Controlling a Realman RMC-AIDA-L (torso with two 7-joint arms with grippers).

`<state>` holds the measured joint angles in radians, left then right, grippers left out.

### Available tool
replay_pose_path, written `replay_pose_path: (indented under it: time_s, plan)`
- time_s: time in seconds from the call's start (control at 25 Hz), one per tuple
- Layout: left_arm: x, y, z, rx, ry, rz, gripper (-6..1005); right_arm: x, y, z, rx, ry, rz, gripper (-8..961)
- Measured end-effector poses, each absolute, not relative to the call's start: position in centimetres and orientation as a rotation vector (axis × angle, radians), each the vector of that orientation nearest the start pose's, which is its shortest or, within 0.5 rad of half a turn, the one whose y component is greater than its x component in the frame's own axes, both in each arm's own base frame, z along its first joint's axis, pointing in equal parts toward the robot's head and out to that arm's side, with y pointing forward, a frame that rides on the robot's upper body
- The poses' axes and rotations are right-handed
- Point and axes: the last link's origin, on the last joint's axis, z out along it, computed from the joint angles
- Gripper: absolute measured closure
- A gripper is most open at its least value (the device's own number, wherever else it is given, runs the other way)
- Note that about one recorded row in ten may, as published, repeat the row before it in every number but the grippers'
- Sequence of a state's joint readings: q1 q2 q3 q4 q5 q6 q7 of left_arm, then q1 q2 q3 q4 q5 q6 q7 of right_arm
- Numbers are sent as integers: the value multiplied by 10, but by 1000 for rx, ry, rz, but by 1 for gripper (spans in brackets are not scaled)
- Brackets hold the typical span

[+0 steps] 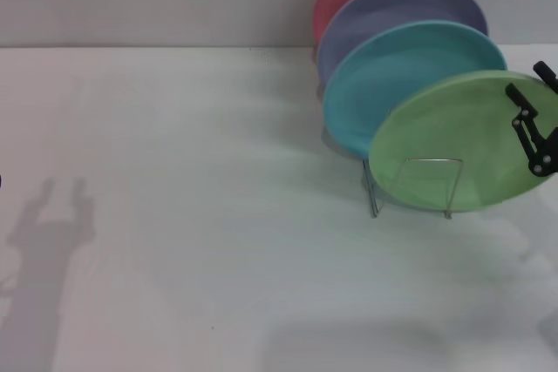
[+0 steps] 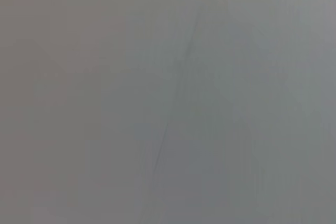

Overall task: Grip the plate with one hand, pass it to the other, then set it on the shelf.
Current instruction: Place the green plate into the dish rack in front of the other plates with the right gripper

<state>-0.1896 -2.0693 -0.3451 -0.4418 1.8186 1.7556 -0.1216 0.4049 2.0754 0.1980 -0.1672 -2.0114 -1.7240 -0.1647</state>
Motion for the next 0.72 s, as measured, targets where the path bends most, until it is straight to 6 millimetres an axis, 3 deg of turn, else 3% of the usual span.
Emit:
replay_pose_path:
  time_s: [0.72]
  plan:
    - [-295, 221, -2, -1279, -435, -1158, 577, 268, 309, 7, -1794, -350, 784, 673]
